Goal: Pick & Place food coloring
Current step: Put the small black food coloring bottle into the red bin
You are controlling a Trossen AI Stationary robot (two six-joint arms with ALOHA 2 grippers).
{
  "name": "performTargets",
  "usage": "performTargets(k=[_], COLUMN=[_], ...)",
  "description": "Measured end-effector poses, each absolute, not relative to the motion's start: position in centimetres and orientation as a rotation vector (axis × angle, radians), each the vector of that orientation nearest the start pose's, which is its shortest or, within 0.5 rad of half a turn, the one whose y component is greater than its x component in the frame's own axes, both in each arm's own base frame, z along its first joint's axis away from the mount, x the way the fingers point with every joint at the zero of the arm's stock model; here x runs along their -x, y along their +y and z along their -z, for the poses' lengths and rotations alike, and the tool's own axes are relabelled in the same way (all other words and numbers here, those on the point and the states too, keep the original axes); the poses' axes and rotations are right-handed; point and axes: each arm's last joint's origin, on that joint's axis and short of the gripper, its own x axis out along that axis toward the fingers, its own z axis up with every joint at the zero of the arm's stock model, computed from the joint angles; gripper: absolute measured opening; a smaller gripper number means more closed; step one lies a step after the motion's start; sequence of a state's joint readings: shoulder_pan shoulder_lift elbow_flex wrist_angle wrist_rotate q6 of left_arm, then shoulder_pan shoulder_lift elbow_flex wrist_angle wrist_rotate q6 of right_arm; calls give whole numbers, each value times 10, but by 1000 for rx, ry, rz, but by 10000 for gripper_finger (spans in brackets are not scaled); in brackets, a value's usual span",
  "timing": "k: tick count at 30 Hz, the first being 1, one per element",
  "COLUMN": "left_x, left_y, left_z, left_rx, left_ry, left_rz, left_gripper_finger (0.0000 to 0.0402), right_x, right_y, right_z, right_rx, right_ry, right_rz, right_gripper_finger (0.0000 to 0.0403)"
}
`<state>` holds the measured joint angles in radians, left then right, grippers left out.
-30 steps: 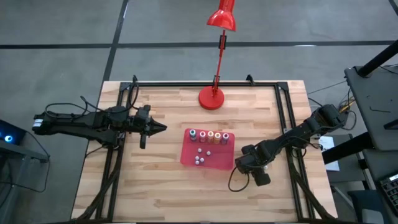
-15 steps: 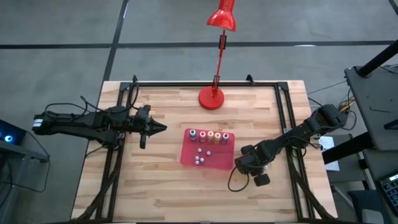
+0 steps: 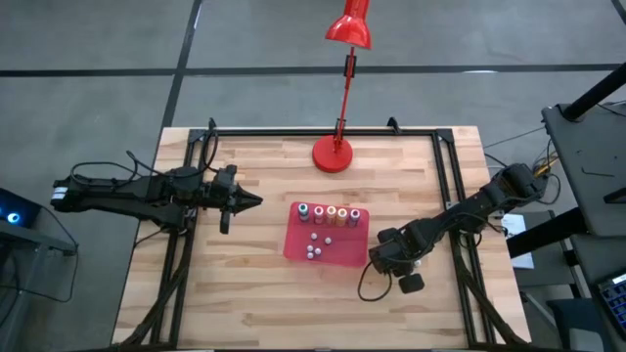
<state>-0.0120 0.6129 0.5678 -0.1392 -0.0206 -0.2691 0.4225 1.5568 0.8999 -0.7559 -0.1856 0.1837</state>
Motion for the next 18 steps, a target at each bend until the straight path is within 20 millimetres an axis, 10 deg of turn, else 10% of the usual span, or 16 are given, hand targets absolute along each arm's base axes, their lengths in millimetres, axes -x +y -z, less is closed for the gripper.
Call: performTargets(k=[18], left_x=[-147], left_y=[-1], left_z=[-287], left_rx=[265], left_ry=[182], left_rz=[-34], left_gripper_finger=[0], right_x=[-278], right_y=[93], right_z=[-246], right_rx=[-44], right_ry=[1319], right_rz=[-324], right_gripper_finger=[66])
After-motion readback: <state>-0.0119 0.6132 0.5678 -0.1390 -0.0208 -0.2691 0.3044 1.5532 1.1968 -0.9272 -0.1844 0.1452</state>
